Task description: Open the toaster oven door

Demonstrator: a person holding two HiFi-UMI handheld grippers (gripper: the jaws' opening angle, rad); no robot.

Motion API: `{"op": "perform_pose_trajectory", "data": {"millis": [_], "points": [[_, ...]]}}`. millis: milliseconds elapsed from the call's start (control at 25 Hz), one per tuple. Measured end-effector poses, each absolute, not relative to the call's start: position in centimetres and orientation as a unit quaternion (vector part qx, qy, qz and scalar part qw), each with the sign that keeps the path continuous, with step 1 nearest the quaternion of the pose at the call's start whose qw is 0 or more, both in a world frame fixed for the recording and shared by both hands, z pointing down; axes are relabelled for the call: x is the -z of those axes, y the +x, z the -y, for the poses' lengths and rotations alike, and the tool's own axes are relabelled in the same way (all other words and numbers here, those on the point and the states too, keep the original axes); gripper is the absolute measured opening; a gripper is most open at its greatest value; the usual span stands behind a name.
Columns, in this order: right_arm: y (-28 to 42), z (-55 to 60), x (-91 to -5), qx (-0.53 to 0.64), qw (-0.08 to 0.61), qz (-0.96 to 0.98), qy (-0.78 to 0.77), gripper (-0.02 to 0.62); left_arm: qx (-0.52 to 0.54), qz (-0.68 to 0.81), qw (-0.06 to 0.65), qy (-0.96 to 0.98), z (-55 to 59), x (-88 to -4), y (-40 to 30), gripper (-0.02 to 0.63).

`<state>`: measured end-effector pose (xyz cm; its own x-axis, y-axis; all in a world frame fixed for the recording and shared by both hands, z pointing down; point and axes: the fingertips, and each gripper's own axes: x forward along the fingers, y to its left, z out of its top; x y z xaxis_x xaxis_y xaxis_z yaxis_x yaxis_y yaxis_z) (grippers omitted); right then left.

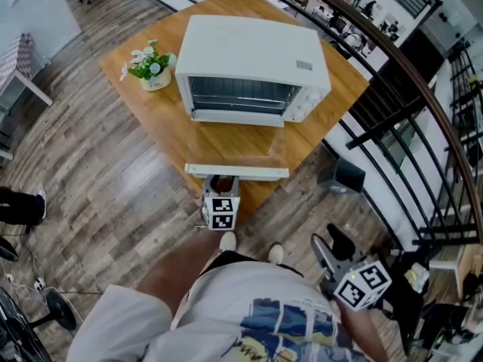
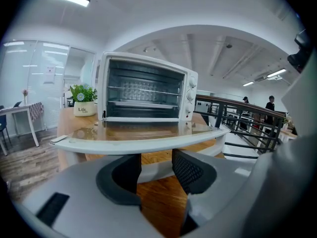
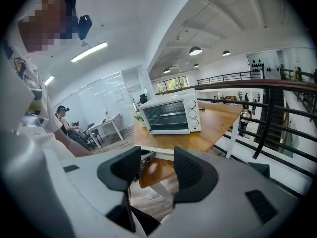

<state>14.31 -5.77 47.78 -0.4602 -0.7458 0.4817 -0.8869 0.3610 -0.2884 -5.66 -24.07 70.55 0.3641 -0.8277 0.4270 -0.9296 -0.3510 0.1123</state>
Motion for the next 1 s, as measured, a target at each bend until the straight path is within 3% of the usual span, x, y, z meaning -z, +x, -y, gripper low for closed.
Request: {"op": "perform_pose_trajectory", "data": {"millis": [1000], "points": [[13.96, 6.07, -48.23, -0.255, 0.139, 0.816, 0.499, 0.179, -0.152, 0.542, 0.171, 0.809, 24.02, -70.77, -5.58, 0.187]]}}
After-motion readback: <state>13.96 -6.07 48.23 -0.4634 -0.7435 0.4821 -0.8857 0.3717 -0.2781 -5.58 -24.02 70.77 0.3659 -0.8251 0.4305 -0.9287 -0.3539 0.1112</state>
